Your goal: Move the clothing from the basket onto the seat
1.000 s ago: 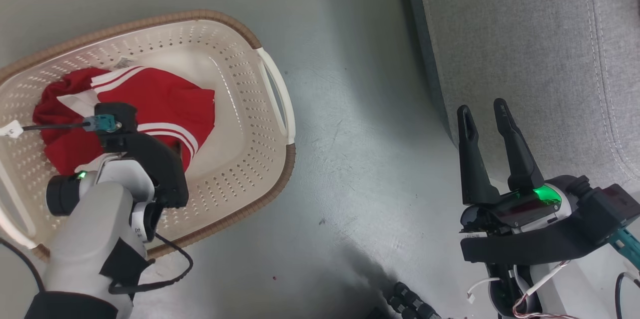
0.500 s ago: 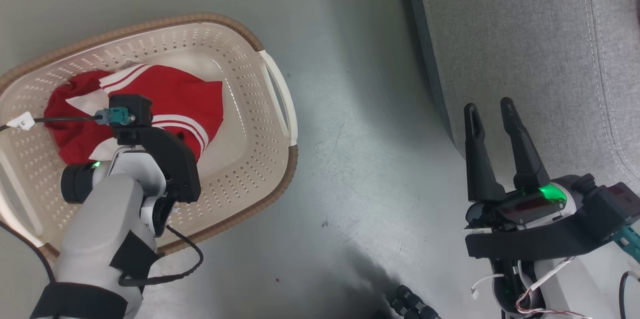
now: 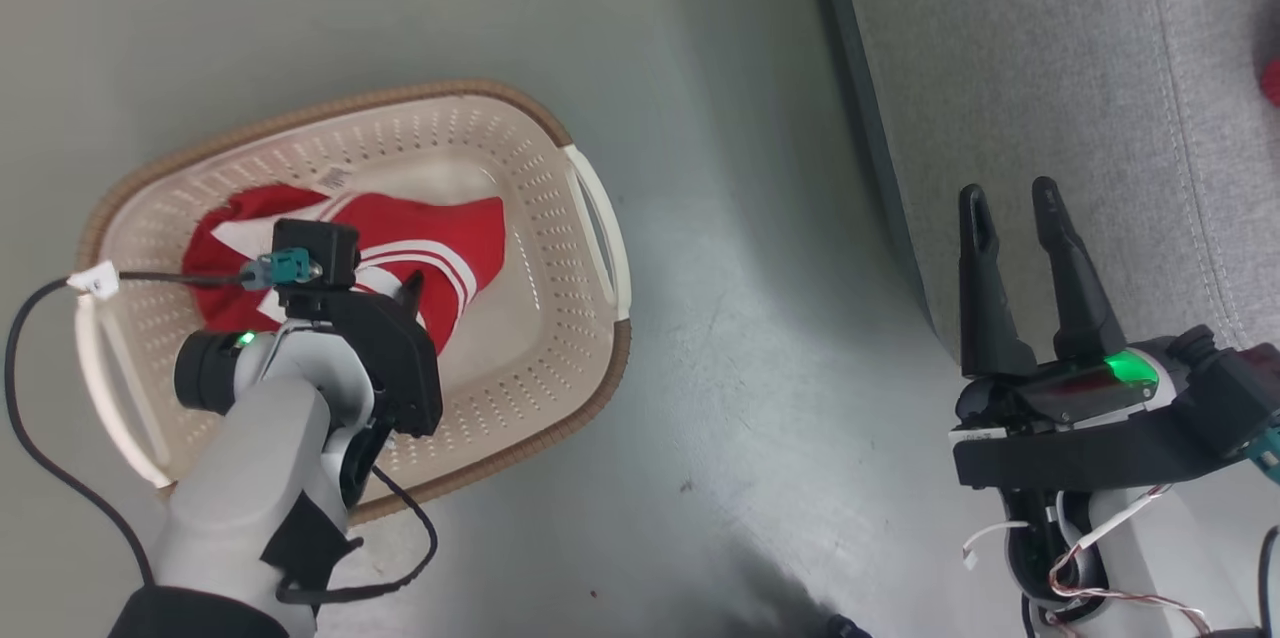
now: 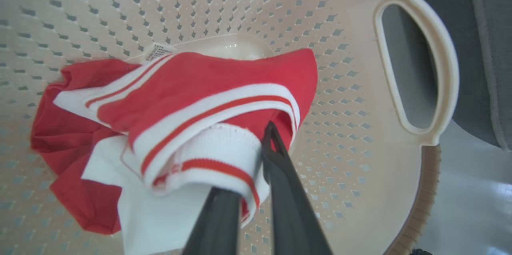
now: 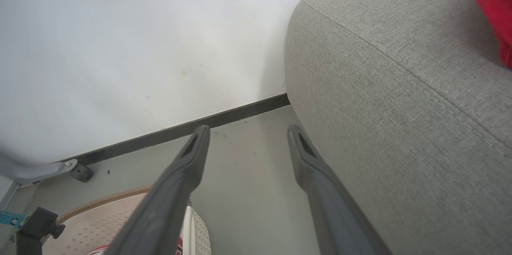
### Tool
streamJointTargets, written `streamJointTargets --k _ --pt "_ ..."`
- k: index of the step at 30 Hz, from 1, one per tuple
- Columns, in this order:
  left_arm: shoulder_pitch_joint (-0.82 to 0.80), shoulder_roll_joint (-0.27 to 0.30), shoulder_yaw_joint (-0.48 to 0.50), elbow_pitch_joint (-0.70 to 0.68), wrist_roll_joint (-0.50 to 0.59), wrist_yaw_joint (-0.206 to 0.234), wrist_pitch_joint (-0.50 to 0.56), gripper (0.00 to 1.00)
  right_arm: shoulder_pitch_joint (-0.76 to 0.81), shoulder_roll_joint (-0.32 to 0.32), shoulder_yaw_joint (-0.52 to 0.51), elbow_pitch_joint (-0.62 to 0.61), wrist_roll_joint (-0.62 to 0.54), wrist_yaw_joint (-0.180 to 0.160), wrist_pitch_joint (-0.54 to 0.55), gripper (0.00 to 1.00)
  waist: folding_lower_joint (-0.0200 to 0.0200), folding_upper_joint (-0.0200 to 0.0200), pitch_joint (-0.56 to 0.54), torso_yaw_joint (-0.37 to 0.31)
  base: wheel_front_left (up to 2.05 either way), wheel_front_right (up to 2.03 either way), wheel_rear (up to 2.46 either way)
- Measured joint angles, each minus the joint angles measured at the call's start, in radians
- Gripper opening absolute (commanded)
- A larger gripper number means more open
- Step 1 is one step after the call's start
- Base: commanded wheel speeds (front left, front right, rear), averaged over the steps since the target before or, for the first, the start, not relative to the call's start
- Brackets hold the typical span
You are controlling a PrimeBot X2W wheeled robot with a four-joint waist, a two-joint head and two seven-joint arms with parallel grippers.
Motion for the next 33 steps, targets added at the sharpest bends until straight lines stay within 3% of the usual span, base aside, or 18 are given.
streamJointTargets --k 11,21,33 --pt "0.064 -0.008 -0.051 -0.081 0.001 -0.01 -0.143 0.0 -0.015 -0.041 -0.035 0.044 -0.006 0.002 0.0 1.0 -0.0001 0.0 -0.136 0.052 0.0 0.0 0.0" --pt "0.145 -0.005 -0.155 -0.225 -0.005 -0.01 -0.247 0.0 -0.015 -0.074 -0.042 0.08 -0.006 0.005 0.0 1.0 -0.0001 -0.0001 -0.264 0.102 0.0 0.0 0.0" --pt "0.221 0.05 -0.224 -0.459 -0.048 -0.01 -0.309 0.0 0.035 -0.121 -0.02 0.134 0.007 0.005 0.0 1.0 -0.0001 0.0 -0.457 0.177 0.0 0.0 0.0"
